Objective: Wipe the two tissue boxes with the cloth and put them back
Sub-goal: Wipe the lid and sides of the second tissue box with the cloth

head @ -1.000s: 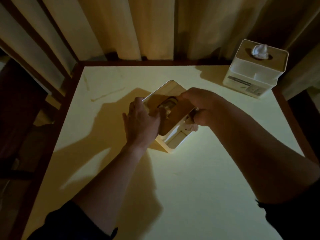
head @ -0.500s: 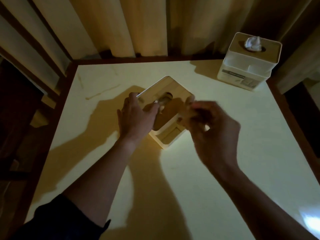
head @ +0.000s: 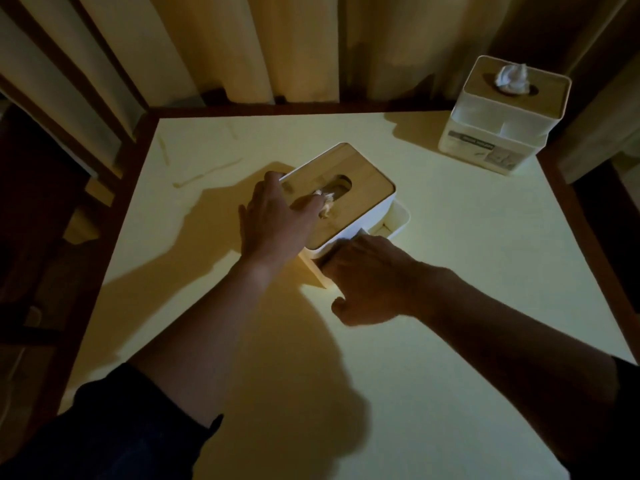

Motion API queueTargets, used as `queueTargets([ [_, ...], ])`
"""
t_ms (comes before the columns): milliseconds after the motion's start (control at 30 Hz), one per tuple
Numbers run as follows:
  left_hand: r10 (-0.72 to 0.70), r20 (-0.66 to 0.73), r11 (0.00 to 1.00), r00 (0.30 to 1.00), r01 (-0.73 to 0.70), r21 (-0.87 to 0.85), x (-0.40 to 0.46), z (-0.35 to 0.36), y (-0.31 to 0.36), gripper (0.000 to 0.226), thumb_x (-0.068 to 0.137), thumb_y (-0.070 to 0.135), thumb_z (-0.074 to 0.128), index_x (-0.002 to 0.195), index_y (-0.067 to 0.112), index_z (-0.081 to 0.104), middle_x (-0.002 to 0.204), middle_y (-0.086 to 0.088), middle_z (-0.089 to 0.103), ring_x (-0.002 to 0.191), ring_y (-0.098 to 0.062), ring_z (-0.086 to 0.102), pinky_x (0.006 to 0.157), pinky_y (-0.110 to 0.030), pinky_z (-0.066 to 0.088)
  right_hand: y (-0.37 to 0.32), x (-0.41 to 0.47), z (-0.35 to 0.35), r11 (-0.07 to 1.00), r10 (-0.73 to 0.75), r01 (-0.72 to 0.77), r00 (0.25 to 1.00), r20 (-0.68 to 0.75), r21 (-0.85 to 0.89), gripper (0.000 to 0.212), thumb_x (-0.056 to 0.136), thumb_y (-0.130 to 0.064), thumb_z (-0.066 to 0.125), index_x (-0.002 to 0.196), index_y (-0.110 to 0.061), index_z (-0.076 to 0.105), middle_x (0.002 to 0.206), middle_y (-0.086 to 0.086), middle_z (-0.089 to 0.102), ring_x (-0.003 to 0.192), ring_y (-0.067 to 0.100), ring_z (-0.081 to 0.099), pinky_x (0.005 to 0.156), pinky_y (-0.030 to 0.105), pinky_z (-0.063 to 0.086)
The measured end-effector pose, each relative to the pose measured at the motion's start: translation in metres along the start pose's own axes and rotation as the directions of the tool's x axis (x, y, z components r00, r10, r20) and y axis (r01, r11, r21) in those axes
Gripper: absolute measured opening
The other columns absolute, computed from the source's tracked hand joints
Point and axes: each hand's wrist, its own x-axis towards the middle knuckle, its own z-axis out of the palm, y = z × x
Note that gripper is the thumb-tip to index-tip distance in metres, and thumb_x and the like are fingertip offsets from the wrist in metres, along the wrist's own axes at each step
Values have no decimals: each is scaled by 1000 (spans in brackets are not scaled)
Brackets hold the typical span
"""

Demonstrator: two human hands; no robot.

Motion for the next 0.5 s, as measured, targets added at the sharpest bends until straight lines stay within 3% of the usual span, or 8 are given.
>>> queueTargets([
  [100, -11, 4, 1000, 1000, 11, 18, 1, 1, 0, 66, 76, 67, 53, 122, 19, 53, 128, -5, 61, 123, -34, 54, 112, -58, 36, 8, 10, -9, 991, 29, -50, 986, 161, 122, 24, 86, -24, 65, 105, -9, 68, 110, 7, 70, 99, 30, 68, 89, 39, 60],
  [167, -13, -7, 999, 1000, 13, 44, 3, 2, -1, 72, 73, 74, 48, 120, 19, 52, 128, -5, 62, 122, -33, 55, 113, -59, 34, 14, 13, -13, 982, 15, -47, 985, 169, 183, 22, 87, -14, 66, 108, -8, 70, 107, 8, 72, 98, 30, 69, 86, 41, 60],
  [300, 0, -3, 999, 1000, 0, 32, 4, 3, -3, 75, 71, 77, 49, 119, 18, 51, 125, -5, 62, 120, -31, 57, 112, -59, 31, 23, 9, -22, 956, -38, 7, 994, 100, 293, 36, 92, -4, 72, 127, -14, 76, 125, 3, 75, 112, 23, 69, 93, 34, 56],
  [333, 2, -5, 1000, 1000, -2, 28, 4, 3, -3, 76, 71, 77, 48, 119, 18, 51, 124, -4, 61, 120, -31, 57, 111, -59, 32, 26, 5, -23, 935, -33, 0, 996, 86, 353, 42, 90, -5, 75, 130, -19, 75, 126, 2, 75, 109, 22, 70, 91, 33, 58],
  [433, 6, -12, 1000, 1000, -6, 17, 2, 3, -1, 82, 65, 78, 38, 120, 19, 52, 123, -2, 61, 119, -30, 57, 110, -57, 34, 38, -8, -21, 812, -90, 18, 991, 96, 583, 46, 91, -6, 74, 133, -25, 71, 116, 9, 73, 86, 23, 70, 68, 22, 57],
  [500, 2, 1, 1000, 1000, -2, -2, 2, 3, -1, 83, 63, 78, 39, 120, 19, 52, 122, -3, 61, 118, -31, 57, 109, -57, 36, 42, -12, -22, 786, -126, 67, 991, 53, 614, 42, 94, -5, 71, 132, -22, 69, 106, 10, 71, 79, 25, 71, 64, 24, 59],
])
